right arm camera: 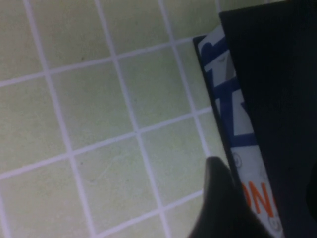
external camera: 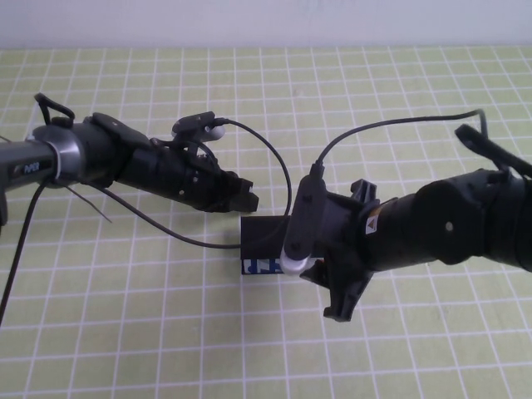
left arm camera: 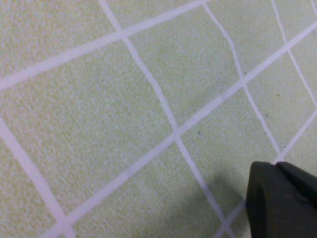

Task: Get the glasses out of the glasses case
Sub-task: Pick up the glasses from the glasses case

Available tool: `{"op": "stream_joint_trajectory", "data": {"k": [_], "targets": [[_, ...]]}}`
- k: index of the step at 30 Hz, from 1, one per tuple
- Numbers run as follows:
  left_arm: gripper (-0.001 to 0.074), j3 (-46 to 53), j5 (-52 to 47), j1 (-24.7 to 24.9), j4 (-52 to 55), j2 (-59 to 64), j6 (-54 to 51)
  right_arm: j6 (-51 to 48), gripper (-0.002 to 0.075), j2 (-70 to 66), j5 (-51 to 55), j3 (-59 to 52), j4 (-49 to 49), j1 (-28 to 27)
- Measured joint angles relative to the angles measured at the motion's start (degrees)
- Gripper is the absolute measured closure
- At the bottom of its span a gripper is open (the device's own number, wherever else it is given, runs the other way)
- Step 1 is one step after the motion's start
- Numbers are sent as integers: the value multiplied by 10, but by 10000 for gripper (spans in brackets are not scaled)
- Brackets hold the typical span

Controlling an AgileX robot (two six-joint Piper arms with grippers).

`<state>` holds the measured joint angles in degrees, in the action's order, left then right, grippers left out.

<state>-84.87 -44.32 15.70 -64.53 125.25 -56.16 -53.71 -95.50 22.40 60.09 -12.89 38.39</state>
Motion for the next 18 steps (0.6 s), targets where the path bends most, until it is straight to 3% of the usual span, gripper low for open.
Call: {"op": "stream_joint_trajectory", "data": {"k": [12,18], "targets": [[739,0,-1,0,0,0,0,-8,434,-63,-88,0,64,0],[739,0,-3,0,0,0,0,-8,502,-82,-117,1,76,0]]}}
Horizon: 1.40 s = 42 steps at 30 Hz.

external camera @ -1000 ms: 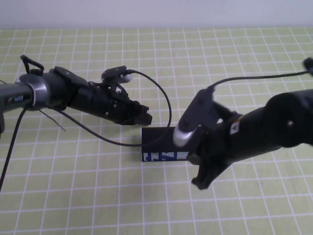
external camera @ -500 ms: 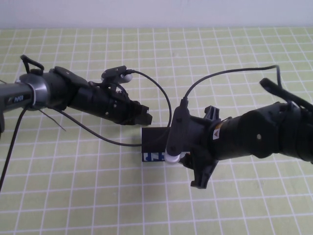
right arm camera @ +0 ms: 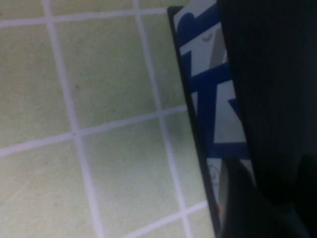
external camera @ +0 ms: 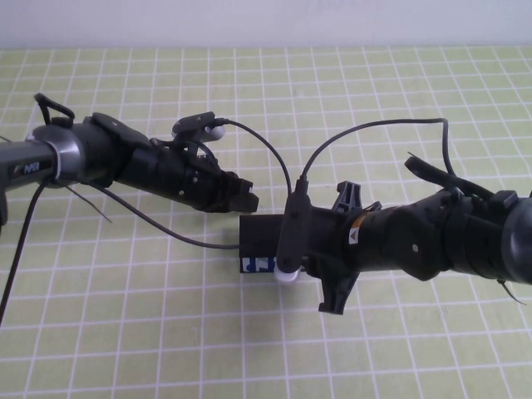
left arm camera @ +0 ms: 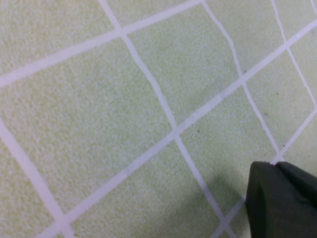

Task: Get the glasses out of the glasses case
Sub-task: Pick up the glasses from the glasses case

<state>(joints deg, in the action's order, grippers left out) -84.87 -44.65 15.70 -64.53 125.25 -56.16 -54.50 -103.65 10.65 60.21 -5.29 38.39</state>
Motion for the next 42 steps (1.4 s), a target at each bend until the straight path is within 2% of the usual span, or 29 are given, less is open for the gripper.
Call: {"op": "stream_joint_trajectory", "data": {"k": [6,11,25,32,36,40,42], "targets": [[739,0,-1,0,0,0,0,0,578,-7,-19,4,9,0],[739,0,-1,0,0,0,0,-5,685,-5,-20,4,13,1],[739,0,-2,-1,7,-3,-2,-5,722,23,12,21,11,1],[739,14,-22,-42,37,-81,-14,-4,725,23,12,27,9,1],[739,101,-31,-64,-27,-160,-127,-3,725,23,12,27,9,1],[739,230,-106,-76,-123,-224,-381,-3,725,23,12,27,5,1],[739,274,-149,-78,-145,-233,-476,-3,725,23,12,27,0,1]]}}
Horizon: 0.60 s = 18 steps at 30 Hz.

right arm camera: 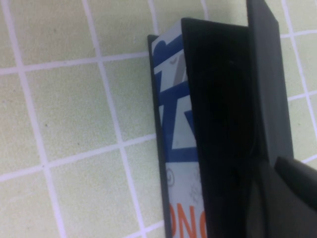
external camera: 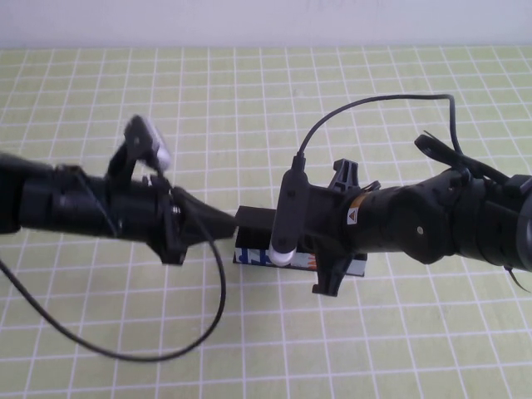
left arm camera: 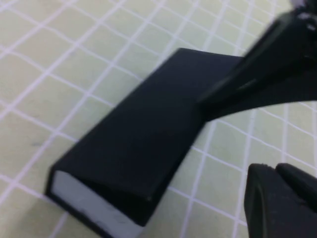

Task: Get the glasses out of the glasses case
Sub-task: Pick up the glasses from the glasses case

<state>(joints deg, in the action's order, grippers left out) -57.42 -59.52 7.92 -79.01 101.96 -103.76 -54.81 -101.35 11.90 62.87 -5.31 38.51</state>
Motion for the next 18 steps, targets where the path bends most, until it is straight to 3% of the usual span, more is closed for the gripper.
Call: {"op": "stream_joint_trajectory", "data": {"k": [8,18], "targets": [[739,23,-29,0,-35,35,-74,0,725,0,0,0,-6,0],[739,-20,-29,0,-39,103,-75,0,725,0,-4,0,-6,0]]}}
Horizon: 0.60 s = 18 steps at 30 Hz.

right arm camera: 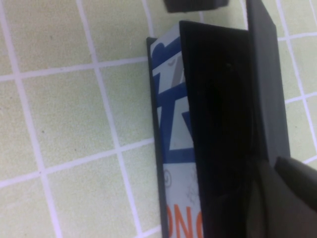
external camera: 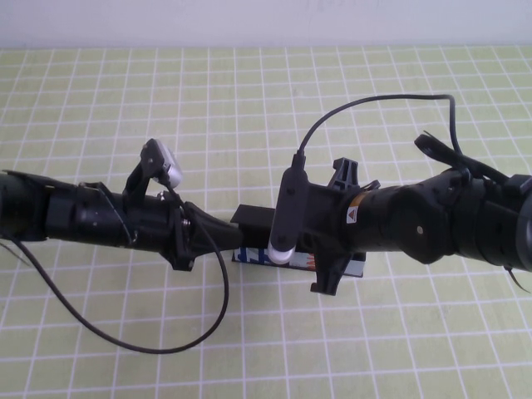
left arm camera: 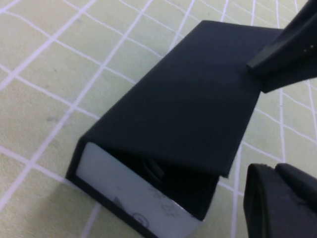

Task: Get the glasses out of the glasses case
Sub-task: Pick up the glasses from the glasses case

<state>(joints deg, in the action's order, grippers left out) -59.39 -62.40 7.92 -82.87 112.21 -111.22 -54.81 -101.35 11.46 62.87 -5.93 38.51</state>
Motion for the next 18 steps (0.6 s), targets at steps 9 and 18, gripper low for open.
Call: {"op": "stream_joint_trajectory", "data": {"k": [9,18], "targets": [[739,-34,-1,0,-1,37,9,0,726,0,-7,0,-11,0],[739,-70,-4,0,-9,68,11,0,727,0,-12,0,-23,0]]}}
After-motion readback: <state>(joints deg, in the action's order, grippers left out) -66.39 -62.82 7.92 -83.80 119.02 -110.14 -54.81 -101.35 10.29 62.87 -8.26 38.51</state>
